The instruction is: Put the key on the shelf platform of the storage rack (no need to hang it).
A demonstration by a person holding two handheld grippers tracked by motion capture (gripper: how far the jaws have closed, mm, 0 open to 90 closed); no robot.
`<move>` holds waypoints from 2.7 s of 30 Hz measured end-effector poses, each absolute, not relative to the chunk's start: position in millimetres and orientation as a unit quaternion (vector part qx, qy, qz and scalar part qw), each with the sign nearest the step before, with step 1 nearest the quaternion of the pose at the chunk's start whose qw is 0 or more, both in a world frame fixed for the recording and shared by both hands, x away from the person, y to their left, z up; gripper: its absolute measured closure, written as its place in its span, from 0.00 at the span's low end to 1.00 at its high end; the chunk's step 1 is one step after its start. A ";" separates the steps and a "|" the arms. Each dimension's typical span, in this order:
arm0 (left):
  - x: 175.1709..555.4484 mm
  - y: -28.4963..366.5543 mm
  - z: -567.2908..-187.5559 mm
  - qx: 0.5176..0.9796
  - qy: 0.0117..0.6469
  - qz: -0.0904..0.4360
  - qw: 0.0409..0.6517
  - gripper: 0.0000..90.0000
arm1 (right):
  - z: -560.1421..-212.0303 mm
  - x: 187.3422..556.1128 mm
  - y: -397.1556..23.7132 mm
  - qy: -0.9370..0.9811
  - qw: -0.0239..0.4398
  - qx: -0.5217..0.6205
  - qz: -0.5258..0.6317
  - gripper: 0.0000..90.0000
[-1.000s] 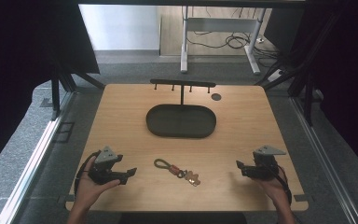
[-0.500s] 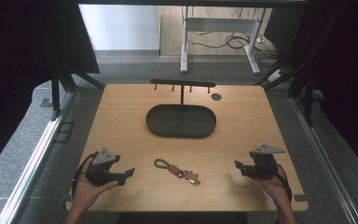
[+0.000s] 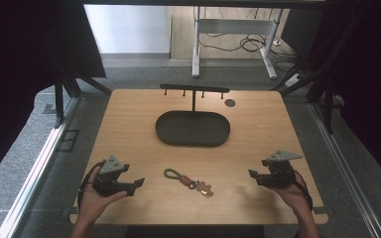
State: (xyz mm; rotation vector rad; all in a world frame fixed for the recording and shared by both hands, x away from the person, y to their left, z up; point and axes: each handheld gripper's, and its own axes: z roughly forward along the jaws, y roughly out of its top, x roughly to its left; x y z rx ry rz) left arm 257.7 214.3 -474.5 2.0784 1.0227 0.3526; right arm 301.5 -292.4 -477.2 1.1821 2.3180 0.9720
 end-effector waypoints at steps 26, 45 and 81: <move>261.0 203.7 -473.7 0.825 0.386 0.126 0.392 0.25 | -422.3 330.9 -214.7 0.882 0.141 0.337 0.298 0.46; 262.2 198.3 -476.1 0.832 0.375 0.122 0.390 0.25 | -424.8 351.3 -153.1 0.917 0.108 0.292 0.251 0.50; 261.0 190.4 -477.7 0.837 0.368 0.118 0.387 0.25 | -451.1 356.0 -109.2 0.940 0.079 0.253 0.216 0.50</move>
